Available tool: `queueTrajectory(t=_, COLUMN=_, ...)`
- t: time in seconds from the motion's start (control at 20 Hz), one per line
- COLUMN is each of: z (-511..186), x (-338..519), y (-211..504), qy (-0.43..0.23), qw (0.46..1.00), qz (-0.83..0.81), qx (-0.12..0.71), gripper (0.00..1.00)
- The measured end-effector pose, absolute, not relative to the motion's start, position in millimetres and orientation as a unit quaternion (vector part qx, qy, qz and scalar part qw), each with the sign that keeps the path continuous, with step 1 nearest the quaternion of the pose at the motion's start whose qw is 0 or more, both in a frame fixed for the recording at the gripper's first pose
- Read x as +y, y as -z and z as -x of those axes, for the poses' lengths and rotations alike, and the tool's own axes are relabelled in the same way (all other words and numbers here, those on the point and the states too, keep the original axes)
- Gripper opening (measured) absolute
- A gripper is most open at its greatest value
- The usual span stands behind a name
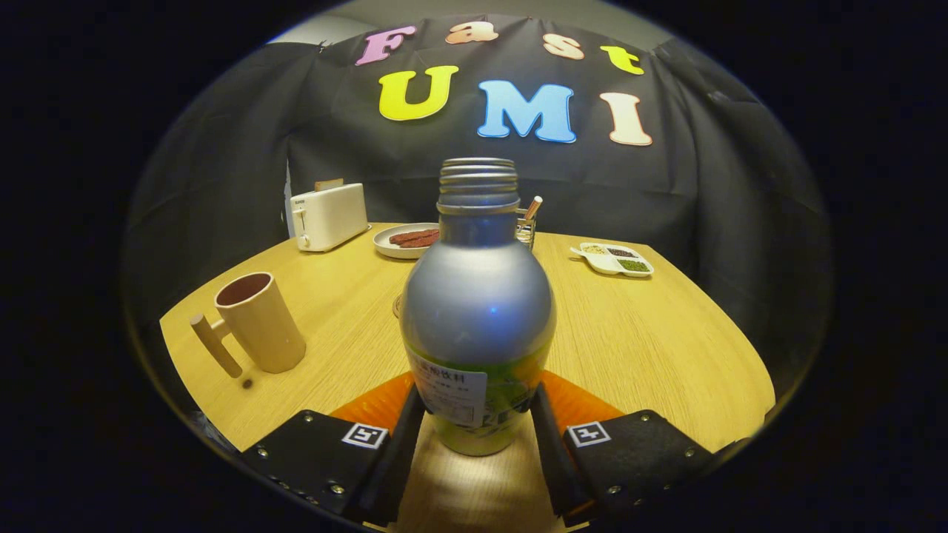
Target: Take the bottle from table, then pour the juice into the cup, finally place the bottle on the coaster
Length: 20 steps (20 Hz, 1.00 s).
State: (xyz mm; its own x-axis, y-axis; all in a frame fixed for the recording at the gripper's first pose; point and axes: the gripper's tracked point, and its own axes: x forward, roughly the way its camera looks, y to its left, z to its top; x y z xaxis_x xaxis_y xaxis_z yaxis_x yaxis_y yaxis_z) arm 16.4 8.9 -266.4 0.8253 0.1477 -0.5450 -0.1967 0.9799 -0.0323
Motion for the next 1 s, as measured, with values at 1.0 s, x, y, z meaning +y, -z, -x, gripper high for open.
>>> queueTrajectory(t=1.0, z=-45.5, x=70.8, y=227.4, qy=-0.185, qw=0.903, qz=0.309, qx=0.235, gripper=0.73)
